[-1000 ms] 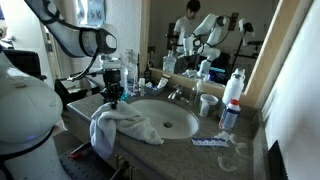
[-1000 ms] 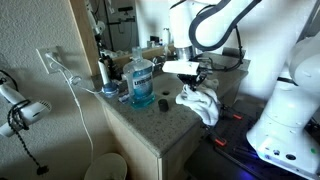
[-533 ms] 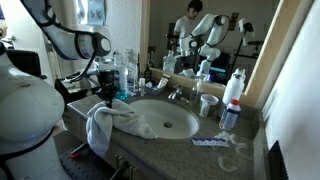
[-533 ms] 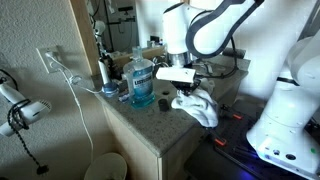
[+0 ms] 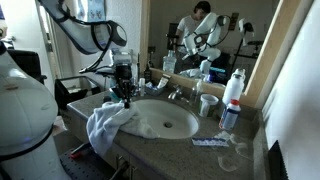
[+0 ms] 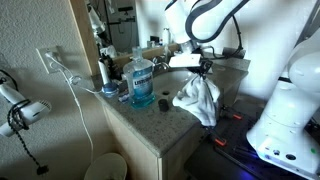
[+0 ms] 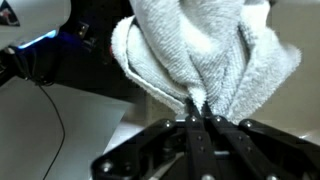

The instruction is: Use the white towel to wipe the outside of the sink

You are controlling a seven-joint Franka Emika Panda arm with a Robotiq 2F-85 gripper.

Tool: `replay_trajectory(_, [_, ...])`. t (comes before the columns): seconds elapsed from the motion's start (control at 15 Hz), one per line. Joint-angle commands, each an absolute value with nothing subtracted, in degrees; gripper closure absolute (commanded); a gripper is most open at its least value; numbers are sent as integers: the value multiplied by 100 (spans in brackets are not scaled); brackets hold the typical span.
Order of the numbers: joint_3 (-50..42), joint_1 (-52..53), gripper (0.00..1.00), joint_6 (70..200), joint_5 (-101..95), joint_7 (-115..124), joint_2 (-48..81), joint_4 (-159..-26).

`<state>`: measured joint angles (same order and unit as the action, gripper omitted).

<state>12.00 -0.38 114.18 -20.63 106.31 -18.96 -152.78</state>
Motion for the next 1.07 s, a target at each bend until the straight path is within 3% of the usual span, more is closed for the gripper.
replay_trajectory(0.0, [897, -471, 99, 10539, -2705, 10762, -2317, -14982])
replay_trajectory(1.0, [-270, -1355, 99, 9436, -4960, 11835, -2204, -13510])
